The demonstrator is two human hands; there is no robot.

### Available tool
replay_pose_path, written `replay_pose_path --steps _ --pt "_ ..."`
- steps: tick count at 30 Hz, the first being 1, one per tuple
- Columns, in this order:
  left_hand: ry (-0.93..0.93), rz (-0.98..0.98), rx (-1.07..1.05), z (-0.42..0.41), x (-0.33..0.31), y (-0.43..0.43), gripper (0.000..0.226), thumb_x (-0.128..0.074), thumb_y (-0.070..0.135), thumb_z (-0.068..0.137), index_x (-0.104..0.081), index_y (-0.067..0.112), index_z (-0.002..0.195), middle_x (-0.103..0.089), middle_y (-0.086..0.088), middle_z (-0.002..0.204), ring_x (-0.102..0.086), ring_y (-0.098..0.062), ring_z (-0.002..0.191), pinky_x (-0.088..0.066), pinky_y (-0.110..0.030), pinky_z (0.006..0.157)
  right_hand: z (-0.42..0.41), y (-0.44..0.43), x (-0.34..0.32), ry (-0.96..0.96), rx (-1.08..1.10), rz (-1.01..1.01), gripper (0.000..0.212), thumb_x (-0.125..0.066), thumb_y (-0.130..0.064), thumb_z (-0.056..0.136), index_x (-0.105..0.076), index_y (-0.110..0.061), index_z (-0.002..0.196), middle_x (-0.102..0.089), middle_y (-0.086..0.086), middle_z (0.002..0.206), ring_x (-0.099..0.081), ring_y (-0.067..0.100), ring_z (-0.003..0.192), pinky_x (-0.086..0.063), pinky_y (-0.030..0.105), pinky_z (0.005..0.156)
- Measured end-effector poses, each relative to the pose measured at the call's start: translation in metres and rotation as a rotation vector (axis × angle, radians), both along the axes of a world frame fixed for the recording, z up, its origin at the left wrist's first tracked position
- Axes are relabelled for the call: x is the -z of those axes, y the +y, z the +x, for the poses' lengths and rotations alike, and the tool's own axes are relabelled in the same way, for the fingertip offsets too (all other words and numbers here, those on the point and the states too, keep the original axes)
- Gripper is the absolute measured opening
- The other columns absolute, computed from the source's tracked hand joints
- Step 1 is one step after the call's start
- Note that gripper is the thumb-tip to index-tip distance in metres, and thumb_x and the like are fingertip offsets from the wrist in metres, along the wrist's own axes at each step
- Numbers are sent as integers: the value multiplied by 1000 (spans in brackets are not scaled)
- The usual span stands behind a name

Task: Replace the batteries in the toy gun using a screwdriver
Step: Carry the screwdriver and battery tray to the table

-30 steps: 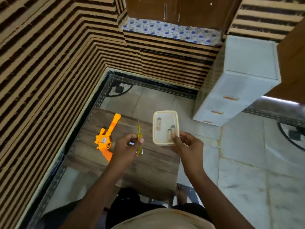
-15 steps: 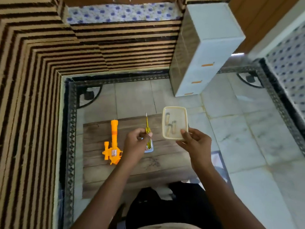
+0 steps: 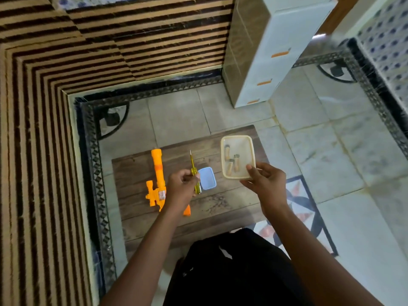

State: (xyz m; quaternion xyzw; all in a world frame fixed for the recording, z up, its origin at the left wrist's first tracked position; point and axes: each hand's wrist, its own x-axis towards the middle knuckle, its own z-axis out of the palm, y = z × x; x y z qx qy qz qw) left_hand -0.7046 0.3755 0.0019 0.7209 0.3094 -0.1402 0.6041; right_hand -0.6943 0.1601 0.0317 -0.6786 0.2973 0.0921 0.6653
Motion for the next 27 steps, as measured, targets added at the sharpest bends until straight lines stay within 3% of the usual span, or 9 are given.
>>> replay_pose_path --steps 4,8,12,16,19,23,27 --pt "55 -3 -13 4 30 6 10 -70 15 100 -75 6 104 -75 -20 103 -60 -15 70 -54 -29 58 9 6 31 5 -25 -16 27 -69 -15 100 -69 3 121 -79 10 105 -80 20 88 -65 27 69" --pt "55 -9 -83 11 78 10 5 -70 15 100 -74 11 100 -73 -14 95 -59 -14 64 -51 -31 57 25 14 89 6 -43 -22 27 -68 -13 101 -69 3 122 -79 15 105 -80 26 93 -66 33 74" --pt "30 16 -178 25 151 15 4 -72 17 99 -72 13 101 -75 -12 93 -60 -16 63 -49 -25 49 45 25 166 -42 -87 -37 21 -66 -12 102 -71 3 115 -80 16 100 -80 28 93 -66 43 80" --pt "-43 67 -211 36 222 19 10 -72 17 99 -75 9 105 -76 -14 93 -67 -17 74 -51 -19 48 61 36 237 -121 -91 -6 14 -68 -10 99 -76 -2 108 -81 10 92 -80 26 90 -66 43 78" --pt "-109 102 -223 42 270 21 3 -74 16 98 -74 13 99 -77 -19 92 -68 -20 72 -51 -18 47 68 40 282 -187 -83 44 12 -70 -10 98 -79 -4 104 -81 9 90 -80 25 89 -66 40 76" --pt "-195 167 -221 48 302 24 13 -75 18 97 -77 9 107 -77 -8 87 -66 -3 59 -49 -16 46 70 40 320 -264 -28 102 14 -73 -11 96 -79 -1 104 -81 11 88 -79 29 88 -64 36 71" --pt "-292 205 -229 54 322 24 12 -73 20 98 -76 11 105 -76 -5 87 -61 1 50 -48 -15 47 74 37 351 -345 22 110 12 -75 -13 94 -79 -2 99 -81 8 83 -79 26 80 -64 33 69"
